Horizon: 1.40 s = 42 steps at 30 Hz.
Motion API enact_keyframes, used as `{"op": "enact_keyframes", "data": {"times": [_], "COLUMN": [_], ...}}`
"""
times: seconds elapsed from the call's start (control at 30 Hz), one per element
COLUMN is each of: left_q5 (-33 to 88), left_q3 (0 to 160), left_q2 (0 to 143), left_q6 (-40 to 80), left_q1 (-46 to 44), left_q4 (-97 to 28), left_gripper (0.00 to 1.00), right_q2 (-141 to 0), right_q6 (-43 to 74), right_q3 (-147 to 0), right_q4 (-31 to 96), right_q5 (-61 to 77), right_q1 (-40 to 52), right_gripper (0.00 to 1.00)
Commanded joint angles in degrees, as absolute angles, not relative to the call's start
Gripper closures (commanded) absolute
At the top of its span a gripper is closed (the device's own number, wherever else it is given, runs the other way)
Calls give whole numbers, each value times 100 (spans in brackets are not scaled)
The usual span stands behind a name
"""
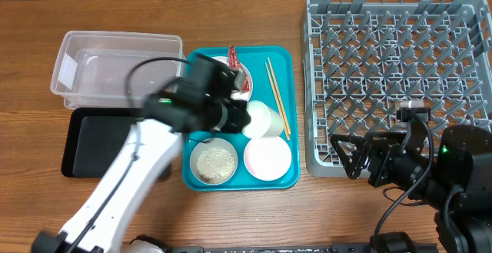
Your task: Sort waste into correct bins and load items into the dishwasher
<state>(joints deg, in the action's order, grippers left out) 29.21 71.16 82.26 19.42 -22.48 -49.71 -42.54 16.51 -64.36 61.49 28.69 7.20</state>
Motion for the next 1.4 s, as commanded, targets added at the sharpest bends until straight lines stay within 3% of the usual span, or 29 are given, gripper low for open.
{"op": "enact_keyframes", "data": {"times": [0.0,0.2,0.43,0.53,0.7,0.87,1.13,1.23,1.3,1.37], "left_q5": [6665,8390,8796,8790,8423,8401,8364,8337,8337,8313], "left_q3": [7218,7214,7214,7214,7214,7214,7214,7214,7214,7214], "left_q2": [8110,8132,8130,8130,8130,8130,8130,8130,8130,8130], "left_q6": [808,259,207,115,123,123,123,123,123,123], "left_q1": [-1653,-1413,-1538,-1540,-1542,-1542,-1542,-1542,-1542,-1542], "left_q4": [-4963,-5186,-5175,-5168,-5181,-5179,-5249,-5249,-5251,-5251], "left_gripper": [96,96,96,96,96,96,96,92,87,91], "right_q2": [-4254,-4512,-4856,-5015,-5282,-5478,-5511,-5415,-5339,-5251], "right_q6": [1531,1306,1302,1302,1334,1372,1367,1367,1365,1367], "right_q3": [-6359,-6267,-6267,-6267,-6267,-6267,-6274,-6274,-6274,-6274], "right_q4": [5887,5063,4630,4582,4080,3968,3887,3896,3946,3990], "right_q5": [3736,5240,6219,6156,5994,5317,4890,4659,4416,4128], "right_q1": [711,716,862,1227,1984,2484,2506,2506,2502,2502], "right_gripper": [9,9,9,11,25,31,36,50,50,50]}}
